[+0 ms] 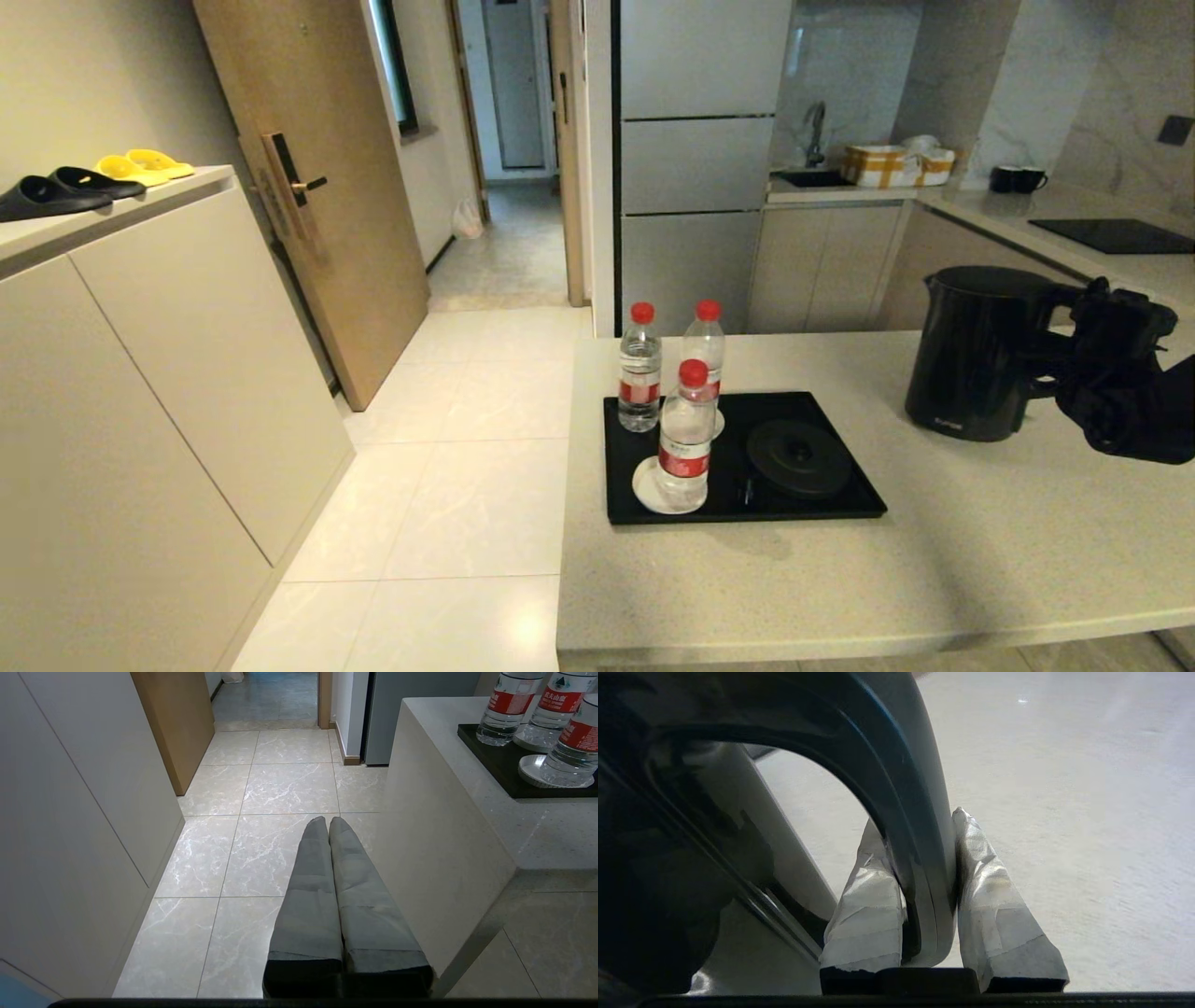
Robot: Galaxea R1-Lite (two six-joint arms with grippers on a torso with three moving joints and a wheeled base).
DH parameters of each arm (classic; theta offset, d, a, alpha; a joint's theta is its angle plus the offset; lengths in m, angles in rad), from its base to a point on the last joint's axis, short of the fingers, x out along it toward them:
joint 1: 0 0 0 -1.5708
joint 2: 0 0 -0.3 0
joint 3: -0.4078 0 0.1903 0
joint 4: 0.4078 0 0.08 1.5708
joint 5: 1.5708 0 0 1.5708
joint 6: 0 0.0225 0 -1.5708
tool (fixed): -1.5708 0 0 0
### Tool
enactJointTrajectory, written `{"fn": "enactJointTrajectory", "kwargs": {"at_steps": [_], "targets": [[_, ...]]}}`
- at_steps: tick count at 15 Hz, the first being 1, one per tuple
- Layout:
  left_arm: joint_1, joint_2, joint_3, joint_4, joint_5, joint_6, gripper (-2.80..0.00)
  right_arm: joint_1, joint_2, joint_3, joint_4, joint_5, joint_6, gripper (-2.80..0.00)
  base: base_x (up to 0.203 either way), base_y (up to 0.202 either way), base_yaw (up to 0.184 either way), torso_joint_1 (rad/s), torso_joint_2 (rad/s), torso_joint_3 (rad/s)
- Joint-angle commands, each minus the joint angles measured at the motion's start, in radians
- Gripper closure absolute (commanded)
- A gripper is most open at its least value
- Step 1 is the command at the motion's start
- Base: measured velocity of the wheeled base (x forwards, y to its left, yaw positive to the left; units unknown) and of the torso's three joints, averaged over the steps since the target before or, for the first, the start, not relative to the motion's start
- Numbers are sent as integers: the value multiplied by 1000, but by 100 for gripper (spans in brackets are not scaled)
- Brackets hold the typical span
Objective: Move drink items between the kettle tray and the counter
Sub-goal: Place it on the right
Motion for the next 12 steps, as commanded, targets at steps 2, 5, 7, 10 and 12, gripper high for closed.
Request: {"fn": "enactJointTrajectory", "kwargs": {"at_steps": [2, 5, 7, 10, 12], "targets": [[0, 1, 0, 1, 1, 0, 0, -5, 51, -25, -38, -4, -3, 0, 0, 0, 0, 0, 0, 0], [0, 0, 0, 1, 0, 0, 0, -45, 81, -85, -27, -27, -9, 0, 0, 0, 0, 0, 0, 0], [0, 1, 0, 1, 1, 0, 0, -45, 88, -81, -27, -28, -9, 0, 0, 0, 0, 0, 0, 0], [0, 1, 0, 1, 0, 0, 0, -44, 100, -68, -29, -25, -12, 0, 0, 0, 0, 0, 0, 0], [0, 1, 0, 1, 1, 0, 0, -43, 106, -65, -30, -25, -12, 0, 0, 0, 0, 0, 0, 0]]}}
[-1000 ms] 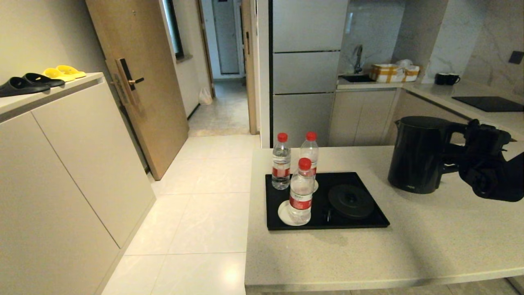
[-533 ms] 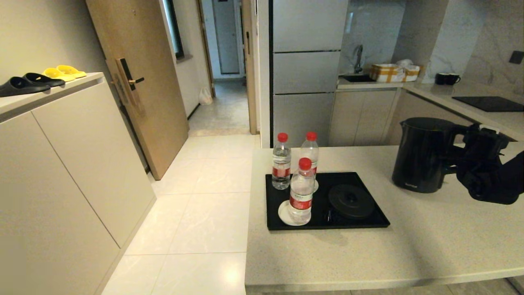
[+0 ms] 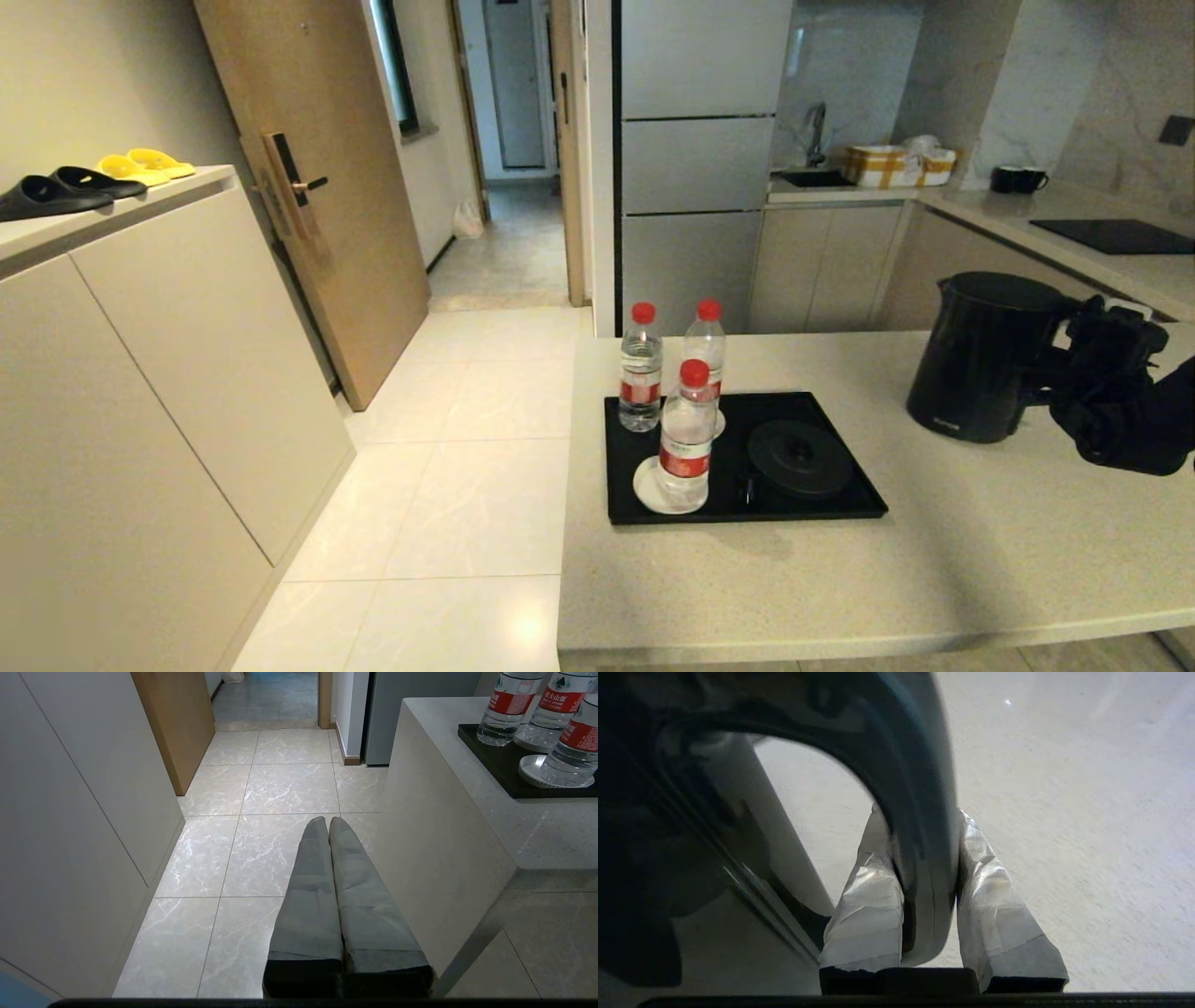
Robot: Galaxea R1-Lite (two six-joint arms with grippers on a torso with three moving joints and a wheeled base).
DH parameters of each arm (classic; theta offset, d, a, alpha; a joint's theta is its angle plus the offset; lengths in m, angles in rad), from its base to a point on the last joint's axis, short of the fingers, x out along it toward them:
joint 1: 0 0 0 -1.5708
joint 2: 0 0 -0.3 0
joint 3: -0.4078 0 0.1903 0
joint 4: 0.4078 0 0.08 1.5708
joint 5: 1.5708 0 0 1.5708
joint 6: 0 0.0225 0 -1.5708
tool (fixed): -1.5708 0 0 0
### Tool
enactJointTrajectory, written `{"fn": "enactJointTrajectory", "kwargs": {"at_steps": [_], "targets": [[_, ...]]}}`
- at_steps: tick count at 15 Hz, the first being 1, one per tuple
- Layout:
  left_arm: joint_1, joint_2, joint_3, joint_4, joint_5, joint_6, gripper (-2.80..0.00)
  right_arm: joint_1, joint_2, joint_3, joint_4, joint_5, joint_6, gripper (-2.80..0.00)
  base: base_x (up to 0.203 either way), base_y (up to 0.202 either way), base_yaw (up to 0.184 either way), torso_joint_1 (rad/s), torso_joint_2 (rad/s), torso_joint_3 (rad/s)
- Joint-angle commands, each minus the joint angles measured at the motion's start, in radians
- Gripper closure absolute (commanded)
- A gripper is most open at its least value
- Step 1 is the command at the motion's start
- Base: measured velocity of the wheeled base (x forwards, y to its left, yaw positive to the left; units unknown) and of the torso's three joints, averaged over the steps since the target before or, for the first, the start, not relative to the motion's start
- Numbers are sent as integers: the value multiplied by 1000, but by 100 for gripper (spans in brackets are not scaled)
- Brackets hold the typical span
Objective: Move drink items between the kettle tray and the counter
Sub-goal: Place it on the right
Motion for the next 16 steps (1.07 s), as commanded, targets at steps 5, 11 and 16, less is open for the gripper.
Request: {"fn": "enactJointTrajectory", "kwargs": {"at_steps": [5, 11, 16], "targets": [[0, 1, 0, 0, 1, 0, 0, 1, 0, 4, 0, 1, -1, -280, 0, 0, 0, 0, 0, 0], [0, 0, 0, 0, 1, 0, 0, 8, -50, 88, 2, 70, 1, -280, 0, 0, 0, 0, 0, 0], [0, 1, 0, 0, 0, 0, 0, 145, -186, 319, -9, 225, 9, -280, 0, 0, 0, 0, 0, 0]]}}
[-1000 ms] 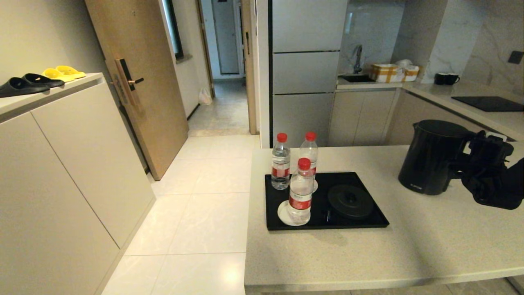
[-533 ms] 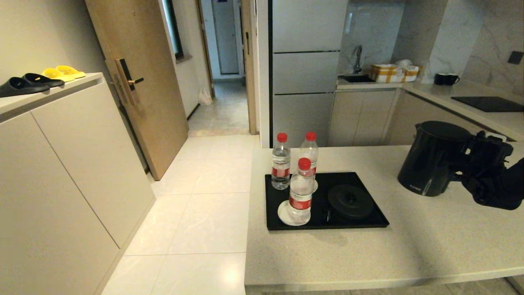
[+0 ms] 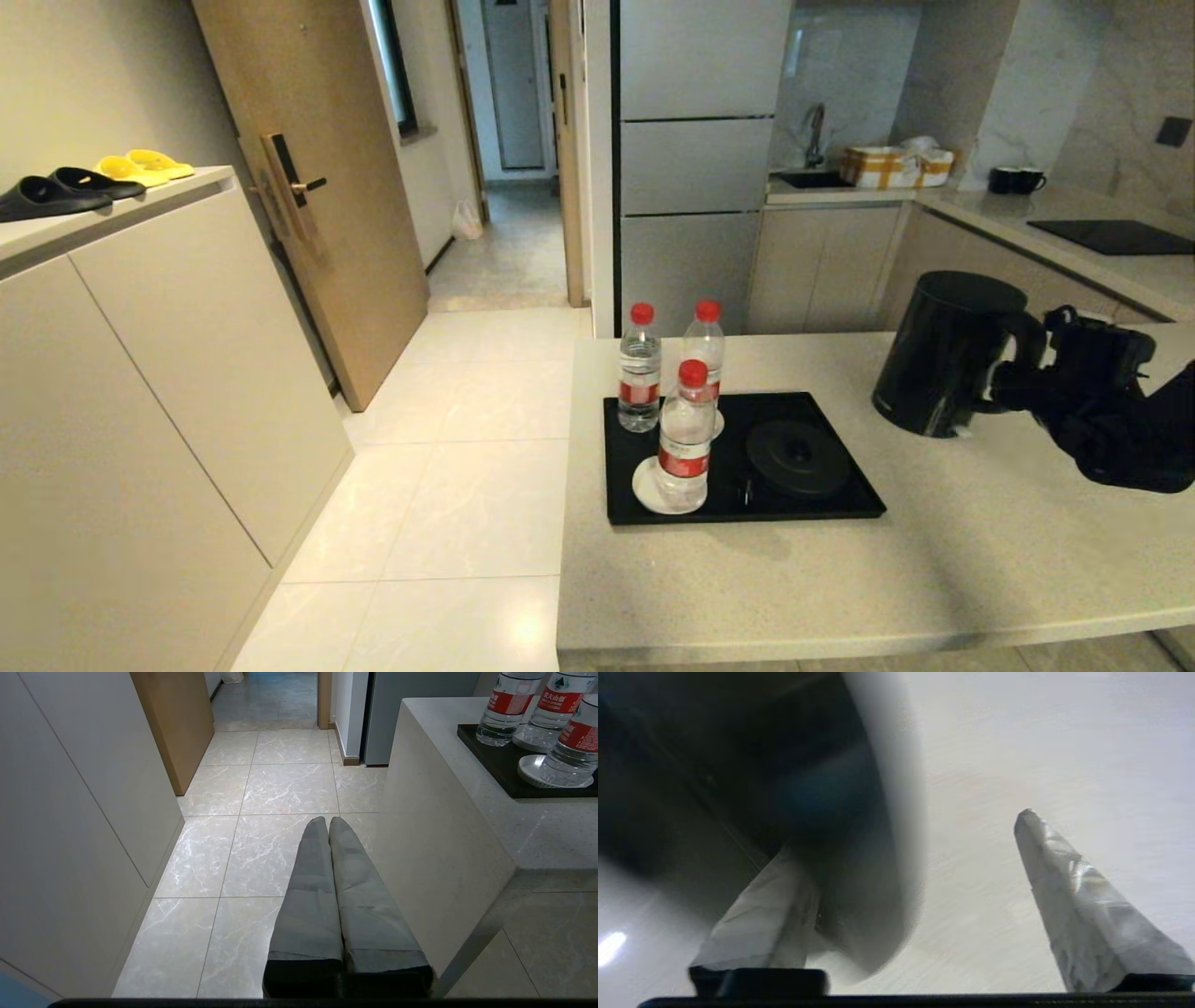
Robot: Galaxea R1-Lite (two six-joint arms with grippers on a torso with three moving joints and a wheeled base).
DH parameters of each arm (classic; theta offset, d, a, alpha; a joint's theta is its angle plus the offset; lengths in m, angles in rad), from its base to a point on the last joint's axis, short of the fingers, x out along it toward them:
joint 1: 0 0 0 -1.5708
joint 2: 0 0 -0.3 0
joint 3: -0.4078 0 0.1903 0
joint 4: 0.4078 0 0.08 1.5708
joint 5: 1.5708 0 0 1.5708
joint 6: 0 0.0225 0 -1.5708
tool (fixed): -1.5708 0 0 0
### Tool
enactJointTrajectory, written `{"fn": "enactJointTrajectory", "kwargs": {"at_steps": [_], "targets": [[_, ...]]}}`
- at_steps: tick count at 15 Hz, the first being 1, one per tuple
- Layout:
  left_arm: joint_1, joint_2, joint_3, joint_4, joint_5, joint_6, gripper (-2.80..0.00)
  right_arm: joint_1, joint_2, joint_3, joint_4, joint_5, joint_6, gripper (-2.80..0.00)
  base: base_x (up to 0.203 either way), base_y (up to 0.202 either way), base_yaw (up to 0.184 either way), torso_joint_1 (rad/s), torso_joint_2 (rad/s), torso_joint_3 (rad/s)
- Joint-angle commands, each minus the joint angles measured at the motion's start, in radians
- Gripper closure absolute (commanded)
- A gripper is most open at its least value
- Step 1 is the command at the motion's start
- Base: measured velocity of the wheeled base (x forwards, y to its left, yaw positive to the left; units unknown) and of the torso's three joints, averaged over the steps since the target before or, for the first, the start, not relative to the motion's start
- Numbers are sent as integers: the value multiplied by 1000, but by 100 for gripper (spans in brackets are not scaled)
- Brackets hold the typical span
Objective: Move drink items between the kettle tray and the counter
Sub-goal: Place it on the right, then pick up the bottled water
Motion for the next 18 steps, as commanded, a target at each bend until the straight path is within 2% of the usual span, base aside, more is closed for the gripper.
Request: {"fn": "enactJointTrajectory", "kwargs": {"at_steps": [1, 7, 14, 18], "targets": [[0, 1, 0, 0, 0, 0, 0, 57, -44, 64, -17, 10, -1, -280, 0, 0, 0, 0, 0, 0], [0, 1, 0, 0, 1, 0, 0, 64, -50, 89, -46, 15, -7, -280, 0, 0, 0, 0, 0, 0], [0, 1, 0, 0, 1, 0, 0, 162, -91, 188, -107, 32, -20, -280, 0, 0, 0, 0, 0, 0], [0, 1, 0, 0, 1, 0, 0, 280, -171, 284, -138, 29, -22, -280, 0, 0, 0, 0, 0, 0]]}}
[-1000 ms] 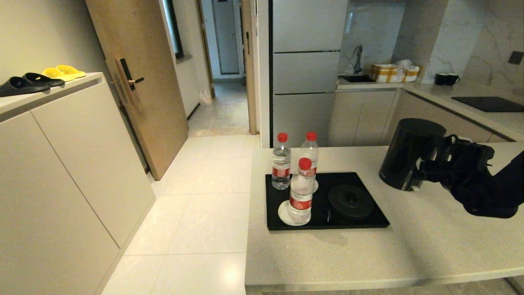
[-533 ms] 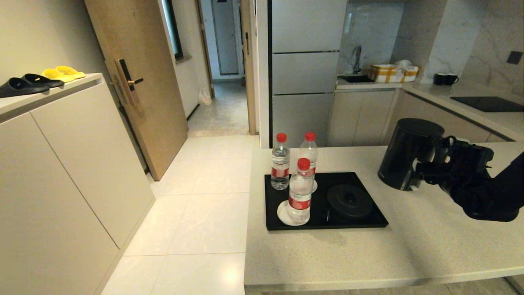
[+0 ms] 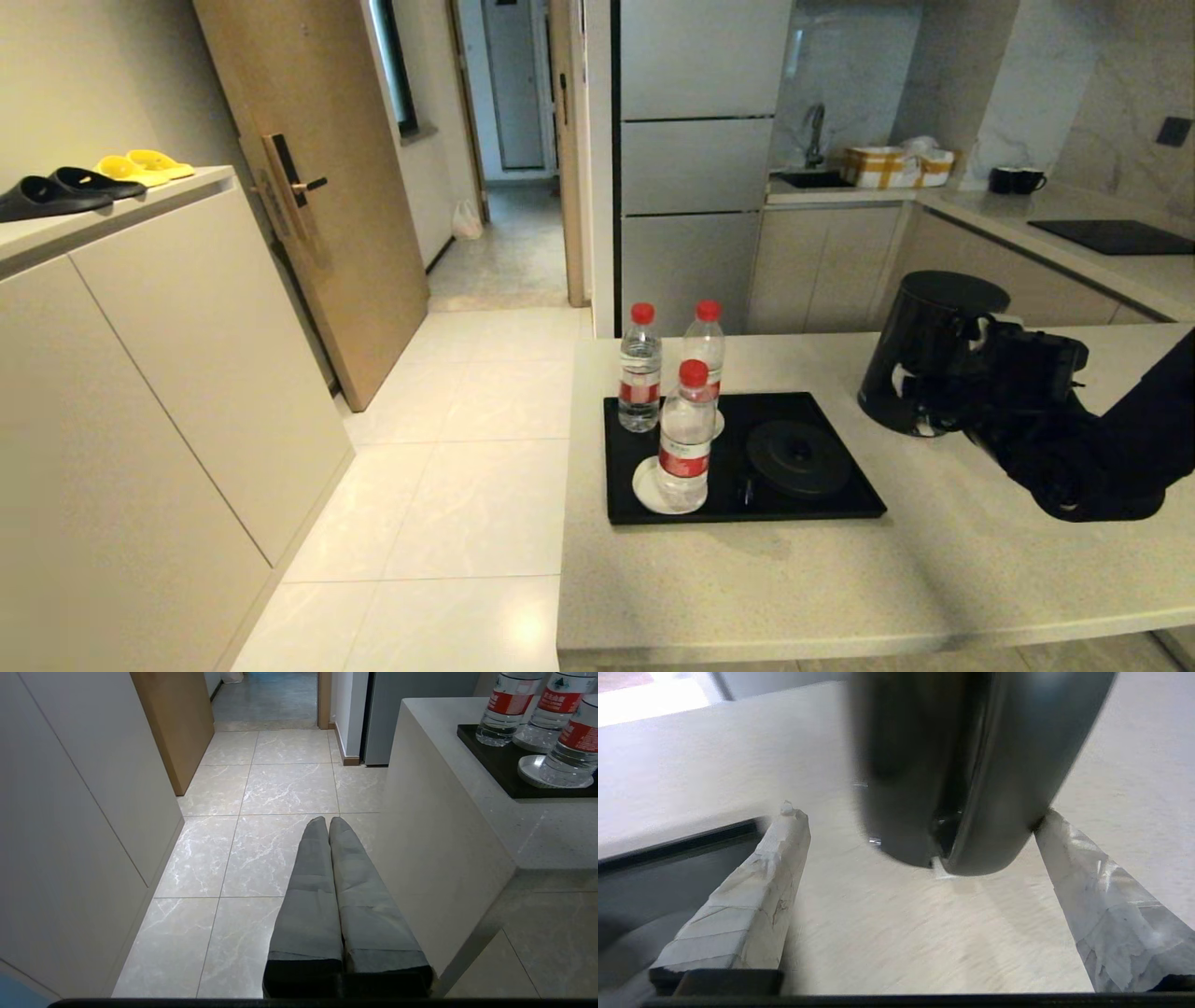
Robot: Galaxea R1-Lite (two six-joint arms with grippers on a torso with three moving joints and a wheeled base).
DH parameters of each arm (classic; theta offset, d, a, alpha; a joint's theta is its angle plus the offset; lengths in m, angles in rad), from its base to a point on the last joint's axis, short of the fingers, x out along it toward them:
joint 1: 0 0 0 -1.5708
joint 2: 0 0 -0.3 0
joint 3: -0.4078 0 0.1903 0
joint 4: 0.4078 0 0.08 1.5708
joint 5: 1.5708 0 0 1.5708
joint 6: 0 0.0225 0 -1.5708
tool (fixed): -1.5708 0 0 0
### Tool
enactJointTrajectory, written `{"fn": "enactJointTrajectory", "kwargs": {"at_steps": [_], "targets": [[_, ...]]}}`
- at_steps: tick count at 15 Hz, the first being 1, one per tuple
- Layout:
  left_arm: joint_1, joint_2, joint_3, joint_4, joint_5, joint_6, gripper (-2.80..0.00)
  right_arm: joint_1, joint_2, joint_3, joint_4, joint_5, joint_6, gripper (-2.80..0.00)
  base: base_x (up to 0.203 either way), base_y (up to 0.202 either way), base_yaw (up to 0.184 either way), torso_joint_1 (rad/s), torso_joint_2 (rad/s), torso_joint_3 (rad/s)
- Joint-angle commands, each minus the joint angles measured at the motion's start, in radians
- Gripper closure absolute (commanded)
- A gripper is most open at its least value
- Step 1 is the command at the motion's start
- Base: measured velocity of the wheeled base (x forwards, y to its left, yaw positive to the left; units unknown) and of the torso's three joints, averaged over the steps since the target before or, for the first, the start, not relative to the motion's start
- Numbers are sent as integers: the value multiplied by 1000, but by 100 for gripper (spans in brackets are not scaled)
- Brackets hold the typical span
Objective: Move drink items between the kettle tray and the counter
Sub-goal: Pick up the bottled water
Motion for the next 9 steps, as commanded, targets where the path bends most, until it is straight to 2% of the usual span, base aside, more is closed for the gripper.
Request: {"fn": "enactJointTrajectory", "kwargs": {"at_steps": [1, 5, 7, 9], "targets": [[1, 1, 0, 0, -1, 0, 0, 77, -59, 53, -30, -10, -8, -280, 0, 0, 0, 0, 0, 0], [1, 1, 0, 0, 0, 0, 0, 102, -85, 78, -95, -65, -96, -280, 0, 0, 0, 0, 0, 0], [1, 1, 0, 0, -1, 0, 0, 103, -112, 95, -95, -64, -101, -280, 0, 0, 0, 0, 0, 0], [1, 1, 0, 0, 1, 0, 0, 152, -142, 131, -92, -57, -100, -280, 0, 0, 0, 0, 0, 0]]}}
